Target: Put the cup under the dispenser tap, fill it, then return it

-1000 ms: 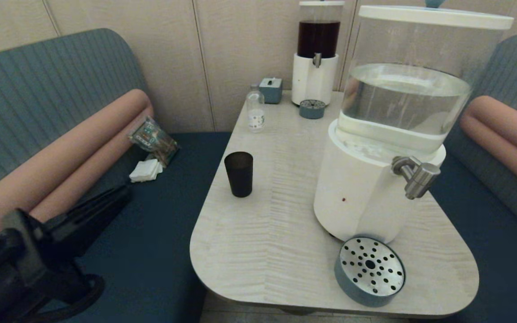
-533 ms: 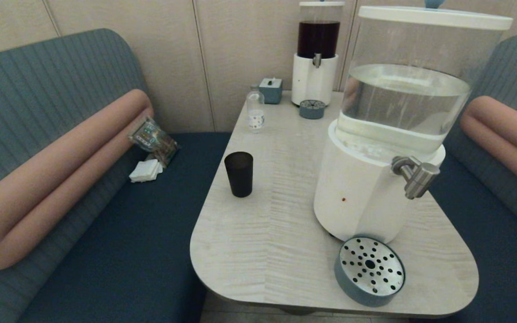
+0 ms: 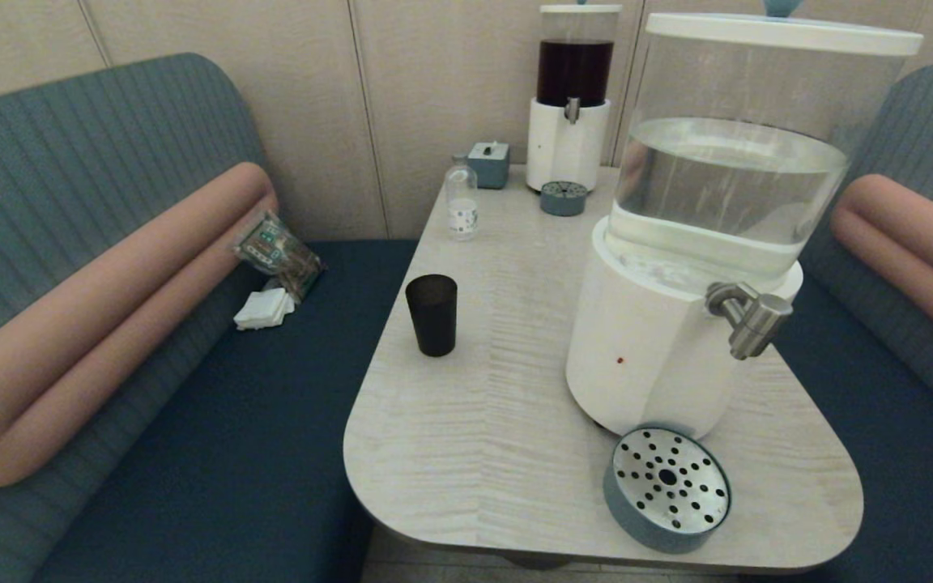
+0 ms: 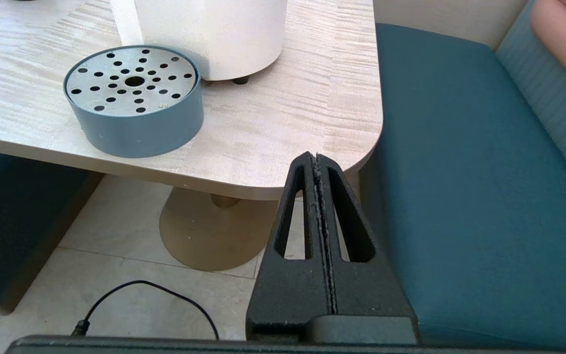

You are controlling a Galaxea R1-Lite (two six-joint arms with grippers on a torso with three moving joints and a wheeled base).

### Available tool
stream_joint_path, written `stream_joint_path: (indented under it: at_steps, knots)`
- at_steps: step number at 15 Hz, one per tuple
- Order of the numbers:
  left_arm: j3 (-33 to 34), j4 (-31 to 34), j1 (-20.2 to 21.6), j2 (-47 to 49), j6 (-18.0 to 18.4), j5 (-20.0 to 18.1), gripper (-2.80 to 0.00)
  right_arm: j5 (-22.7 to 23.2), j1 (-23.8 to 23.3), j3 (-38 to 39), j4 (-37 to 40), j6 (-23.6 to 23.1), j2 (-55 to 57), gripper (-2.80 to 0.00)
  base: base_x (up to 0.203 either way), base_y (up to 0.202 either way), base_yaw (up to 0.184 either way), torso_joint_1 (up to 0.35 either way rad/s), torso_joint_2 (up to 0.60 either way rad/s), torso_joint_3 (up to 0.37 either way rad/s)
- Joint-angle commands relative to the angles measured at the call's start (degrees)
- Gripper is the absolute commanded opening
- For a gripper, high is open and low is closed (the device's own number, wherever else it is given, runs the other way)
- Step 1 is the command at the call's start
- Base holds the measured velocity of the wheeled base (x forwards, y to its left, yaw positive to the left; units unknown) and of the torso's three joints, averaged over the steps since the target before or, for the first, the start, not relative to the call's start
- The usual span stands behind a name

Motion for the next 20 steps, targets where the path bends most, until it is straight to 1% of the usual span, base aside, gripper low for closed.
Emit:
stream_joint_path:
  at_steps: [1, 2, 3, 5, 6, 8, 10, 13, 14, 15, 16, 18, 20]
  knots:
    - [3.1, 6.1, 0.6, -8.8, 1.5, 0.0, -2.8, 0.0, 0.0, 0.1, 0.0, 0.0, -0.1, -2.8, 0.0, 0.0, 0.0, 0.0, 0.0, 0.0]
    - [6.0, 6.6, 0.7, -9.6, 3.6, 0.3, -2.8, 0.0, 0.0, 0.1, 0.0, 0.0, -0.1, -2.8, 0.0, 0.0, 0.0, 0.0, 0.0, 0.0]
    - [9.0, 5.1, 0.7, -9.6, 4.4, 1.0, -2.8, 0.0, 0.0, 0.1, 0.0, 0.0, -0.1, -2.8, 0.0, 0.0, 0.0, 0.0, 0.0, 0.0]
    - [15.4, 3.7, 0.7, -9.6, 4.8, 2.4, -2.8, 0.0, 0.0, 0.1, 0.0, 0.0, -0.1, -2.8, 0.0, 0.0, 0.0, 0.0, 0.0, 0.0]
    - [17.5, 4.5, 0.7, -9.6, 4.8, 2.9, -2.8, 0.0, 0.0, 0.0, 0.0, 0.0, -0.1, -2.8, 0.0, 0.0, 0.0, 0.0, 0.0, 0.0]
    - [17.4, 7.7, 0.7, -9.6, 4.9, 3.5, -2.8, 0.0, 0.0, 0.0, 0.0, 0.0, -0.1, -2.8, 0.0, 0.0, 0.0, 0.0, 0.0, 0.0]
    - [17.4, 11.9, 0.7, -9.6, 5.0, 5.4, -2.8, 0.0, 0.0, 0.1, 0.0, 0.0, -0.1, -2.8, 0.0, 0.0, 0.0, 0.0, 0.0, 0.0]
    - [17.4, 12.8, 0.7, -9.6, 5.1, 4.5, -2.8, 0.0, 0.0, 0.1, 0.0, 0.0, -0.1, -2.8, 0.0, 0.0, 0.0, 0.0, 0.0, 0.0]
    - [17.4, 13.2, 0.7, -9.6, 4.9, 2.3, -2.8, 0.0, 0.0, 0.1, 0.0, 0.0, -0.1, -2.8, 0.0, 0.0, 0.0, 0.0, 0.0, 0.0]
    - [17.3, 13.7, 0.7, -9.6, 4.7, 2.1, -2.8, 0.0, 0.0, 0.1, 0.0, 0.0, -0.1, -2.8, 0.0, 0.0, 0.0, 0.0, 0.0, 0.0]
    - [17.4, 14.9, 0.7, -9.5, 4.2, 2.1, -2.8, 0.0, 0.0, 0.1, 0.0, 0.0, -0.1, -2.8, 0.0, 0.0, 0.0, 0.0, 0.0, 0.0]
    - [17.0, 16.8, 0.7, -9.6, 0.6, 2.5, -2.8, 0.0, 0.0, 0.1, 0.0, 0.0, -0.1, -2.8, 0.0, 0.0, 0.0, 0.0, 0.0, 0.0]
    - [17.0, 16.7, 0.8, -9.6, -0.4, 3.0, -2.8, 0.0, 0.0, 0.1, 0.0, 0.0, -0.1, -2.8, 0.0, 0.0, 0.0, 0.0, 0.0, 0.0]
